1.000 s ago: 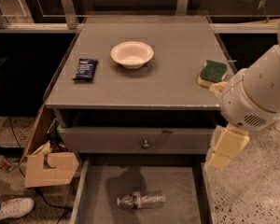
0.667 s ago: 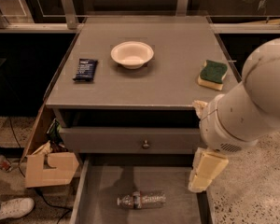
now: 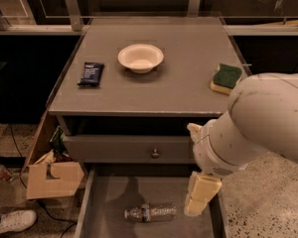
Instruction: Pick water bottle from middle drawer and place on counter
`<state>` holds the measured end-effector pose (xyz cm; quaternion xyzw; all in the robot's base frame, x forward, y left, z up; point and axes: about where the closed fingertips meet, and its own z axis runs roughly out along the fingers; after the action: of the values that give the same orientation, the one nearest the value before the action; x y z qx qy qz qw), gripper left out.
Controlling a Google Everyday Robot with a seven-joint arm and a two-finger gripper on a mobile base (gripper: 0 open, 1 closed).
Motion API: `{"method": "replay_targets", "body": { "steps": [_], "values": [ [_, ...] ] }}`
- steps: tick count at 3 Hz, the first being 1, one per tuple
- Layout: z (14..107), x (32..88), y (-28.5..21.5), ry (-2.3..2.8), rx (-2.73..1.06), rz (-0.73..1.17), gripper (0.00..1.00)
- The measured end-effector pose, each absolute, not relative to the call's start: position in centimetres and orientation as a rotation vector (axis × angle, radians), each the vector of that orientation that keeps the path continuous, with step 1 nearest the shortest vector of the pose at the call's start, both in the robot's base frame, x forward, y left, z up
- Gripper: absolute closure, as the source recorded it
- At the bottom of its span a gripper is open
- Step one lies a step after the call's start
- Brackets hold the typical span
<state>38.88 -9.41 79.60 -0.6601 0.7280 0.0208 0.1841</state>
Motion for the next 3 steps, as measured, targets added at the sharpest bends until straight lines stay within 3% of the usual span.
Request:
{"method": "replay_targets", "body": {
  "steps": [2, 3],
  "values": [
    [78.5, 39.7, -8.8, 2.035, -1.883, 0.05, 0.0],
    [73.8, 42.2, -7.0, 2.013, -1.951, 0.021, 0.0]
  ]
}}
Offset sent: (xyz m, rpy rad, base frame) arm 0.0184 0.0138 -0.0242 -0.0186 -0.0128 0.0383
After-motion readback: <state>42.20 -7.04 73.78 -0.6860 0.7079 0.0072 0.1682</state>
